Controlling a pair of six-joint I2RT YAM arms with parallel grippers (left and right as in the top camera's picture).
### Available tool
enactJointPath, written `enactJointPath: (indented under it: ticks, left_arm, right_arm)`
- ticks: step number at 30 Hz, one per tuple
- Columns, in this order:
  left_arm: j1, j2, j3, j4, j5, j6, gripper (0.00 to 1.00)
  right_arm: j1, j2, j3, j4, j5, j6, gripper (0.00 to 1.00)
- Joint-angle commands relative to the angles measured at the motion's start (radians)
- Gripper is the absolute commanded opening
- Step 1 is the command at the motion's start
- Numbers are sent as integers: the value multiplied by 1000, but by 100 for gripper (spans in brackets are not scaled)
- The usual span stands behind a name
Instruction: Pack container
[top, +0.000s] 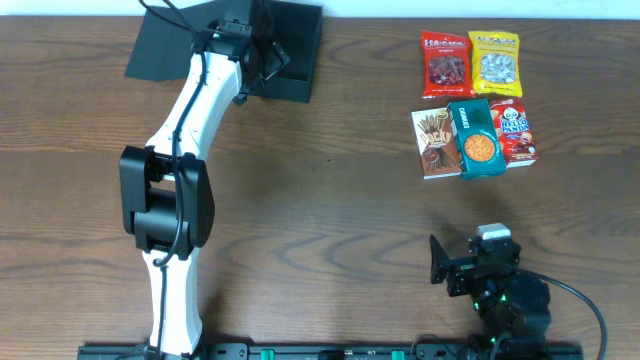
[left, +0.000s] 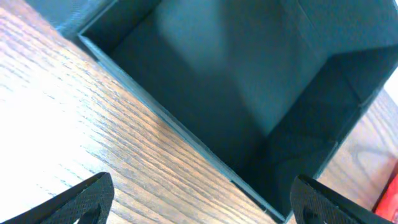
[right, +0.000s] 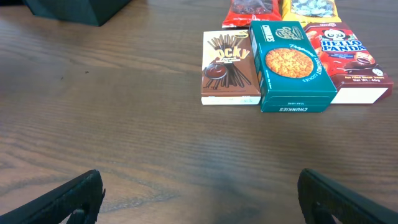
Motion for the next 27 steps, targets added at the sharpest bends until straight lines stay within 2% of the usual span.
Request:
enactJointPath:
  ticks: [1,8,20,25,27]
  left_arm:
    - [2,5,19,3,-37,-69,92]
    - [2,52,19,39,-44,-82,84]
    - [2,105,19,43,-34,-85,78]
    - [2,106,19,43,-36,-81,61]
    - [2,106,19,43,-37,-80,57]
  right_arm:
    - [13,-5,-7,-1,1,-18,99]
    - [13,-5,-7,-1,1,-18,99]
    - [13,-5,-7,-1,1,-18,99]
    - [13,-5,-7,-1,1,-18,99]
    - [13,-5,-7,-1,1,-18,99]
